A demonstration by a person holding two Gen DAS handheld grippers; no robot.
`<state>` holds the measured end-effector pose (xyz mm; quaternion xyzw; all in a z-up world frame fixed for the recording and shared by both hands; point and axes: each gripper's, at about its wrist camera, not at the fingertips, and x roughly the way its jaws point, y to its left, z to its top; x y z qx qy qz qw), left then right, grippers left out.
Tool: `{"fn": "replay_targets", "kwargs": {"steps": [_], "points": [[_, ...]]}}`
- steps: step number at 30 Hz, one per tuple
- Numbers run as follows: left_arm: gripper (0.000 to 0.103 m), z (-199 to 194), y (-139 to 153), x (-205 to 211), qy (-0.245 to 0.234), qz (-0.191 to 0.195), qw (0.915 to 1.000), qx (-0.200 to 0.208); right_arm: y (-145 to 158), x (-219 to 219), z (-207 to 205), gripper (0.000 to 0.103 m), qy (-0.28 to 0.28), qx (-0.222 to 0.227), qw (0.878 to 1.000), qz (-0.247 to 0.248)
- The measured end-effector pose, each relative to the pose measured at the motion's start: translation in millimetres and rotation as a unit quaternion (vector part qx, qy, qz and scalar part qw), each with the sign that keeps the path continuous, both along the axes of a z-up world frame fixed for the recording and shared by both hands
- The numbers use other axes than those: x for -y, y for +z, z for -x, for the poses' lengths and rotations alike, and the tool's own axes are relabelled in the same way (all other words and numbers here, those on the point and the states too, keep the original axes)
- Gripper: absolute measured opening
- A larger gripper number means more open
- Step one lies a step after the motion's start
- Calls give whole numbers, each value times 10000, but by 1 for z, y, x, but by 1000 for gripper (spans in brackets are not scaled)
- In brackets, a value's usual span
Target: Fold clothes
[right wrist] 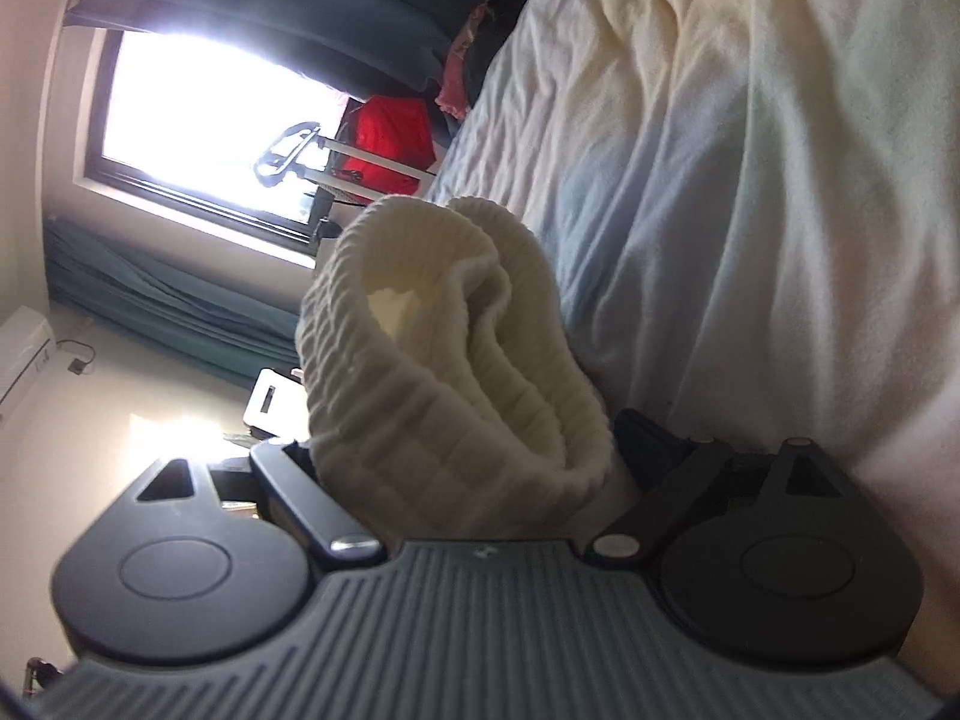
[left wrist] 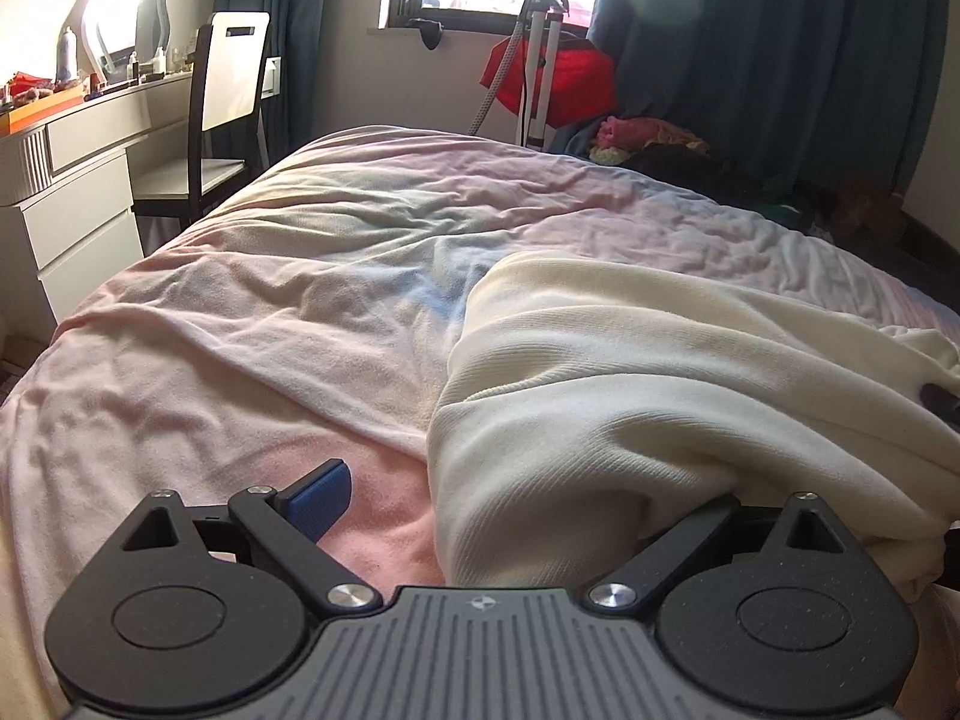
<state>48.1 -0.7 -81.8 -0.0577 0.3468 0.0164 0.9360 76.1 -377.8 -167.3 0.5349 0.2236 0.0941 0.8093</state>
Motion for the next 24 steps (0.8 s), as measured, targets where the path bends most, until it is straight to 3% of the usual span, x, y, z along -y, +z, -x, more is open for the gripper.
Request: {"fn": "replay_targets", "kwargs": {"steps": [4,6,12,16,21,24], "points": [[100,-5,-2,-16,312,357,9987,-190,20,-6,8,93,215,655,9976,67],[101,-7,-4,-22,364,525,9976,-259,20,-8,6,93,196,445,9986,226],[102,-7,-2,-14,287,237,9991,-203,1,-18,-13,91,256,-659,9930,942],[102,-7,-3,-16,328,283,9988,-217,2,-24,-11,93,427,-608,9927,955],[102,-7,-3,-16,369,270,9988,-194,14,-16,-4,94,332,-137,9973,636],[103,-7,-4,-15,342,221,9990,-201,11,-22,-7,93,406,-340,9947,885]]}}
